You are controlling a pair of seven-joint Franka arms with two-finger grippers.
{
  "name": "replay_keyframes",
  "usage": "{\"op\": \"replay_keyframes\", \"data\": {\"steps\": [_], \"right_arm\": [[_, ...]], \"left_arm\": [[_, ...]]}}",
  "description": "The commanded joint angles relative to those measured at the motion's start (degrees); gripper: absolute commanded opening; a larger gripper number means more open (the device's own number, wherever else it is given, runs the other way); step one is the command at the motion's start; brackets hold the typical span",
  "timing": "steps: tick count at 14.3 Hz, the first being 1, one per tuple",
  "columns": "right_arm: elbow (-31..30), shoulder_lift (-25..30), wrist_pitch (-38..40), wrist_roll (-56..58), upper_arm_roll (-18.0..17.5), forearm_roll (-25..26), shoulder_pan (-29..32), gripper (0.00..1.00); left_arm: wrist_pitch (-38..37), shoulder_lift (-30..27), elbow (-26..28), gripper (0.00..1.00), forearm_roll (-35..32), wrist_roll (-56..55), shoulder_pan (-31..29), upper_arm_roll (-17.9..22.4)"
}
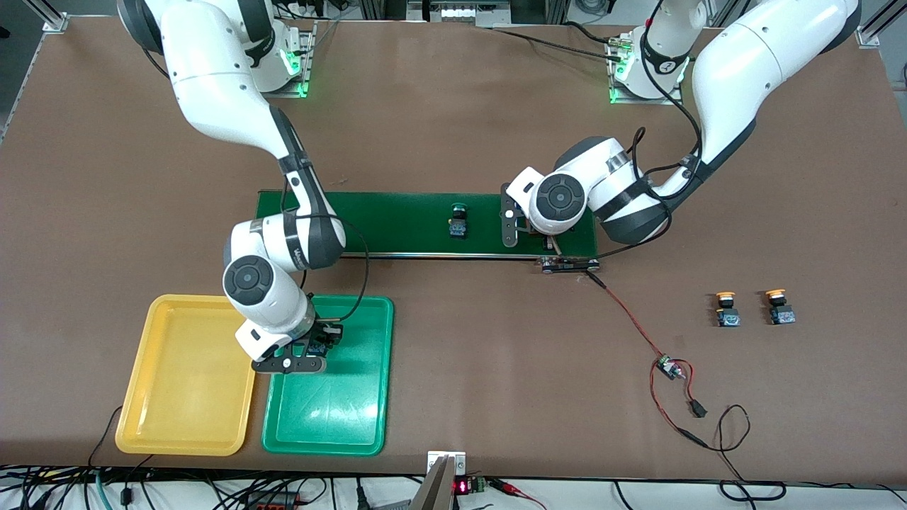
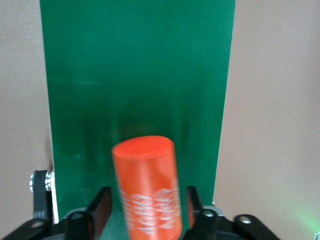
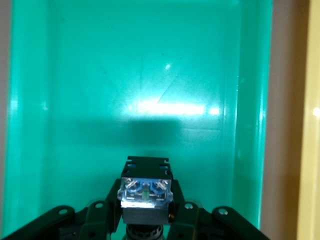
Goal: Sort buttons by color to trays
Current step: 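Drop the button into the green tray while the left gripper places the cylinder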
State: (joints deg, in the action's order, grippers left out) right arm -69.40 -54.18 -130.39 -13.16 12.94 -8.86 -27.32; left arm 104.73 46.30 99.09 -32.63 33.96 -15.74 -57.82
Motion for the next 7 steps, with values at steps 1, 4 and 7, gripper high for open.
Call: {"op": "replay_keyframes", "data": {"steps": [1,4,7], "right_arm": [[2.8,-4.4,-2.5,2.6,-0.2,-0.6,1.1,0.00],[2.8,-4.2,-1.4,2.5,-0.2,-0.6,1.0,0.62],[2.8,0.2,4.2,2.3,-0.2,-0.7,0.9,1.00]], "left_arm": [[-0.3,-1.8,-0.1,1.00,-1.6,-0.6,-1.4,-0.8],[-0.4,-4.1,-0.3,1.00,-1.4,-1.2,-4.3,-1.0],[-0.5,-5.7,-1.2,1.00,-0.9,-5.0,-10.0,-0.9]]}}
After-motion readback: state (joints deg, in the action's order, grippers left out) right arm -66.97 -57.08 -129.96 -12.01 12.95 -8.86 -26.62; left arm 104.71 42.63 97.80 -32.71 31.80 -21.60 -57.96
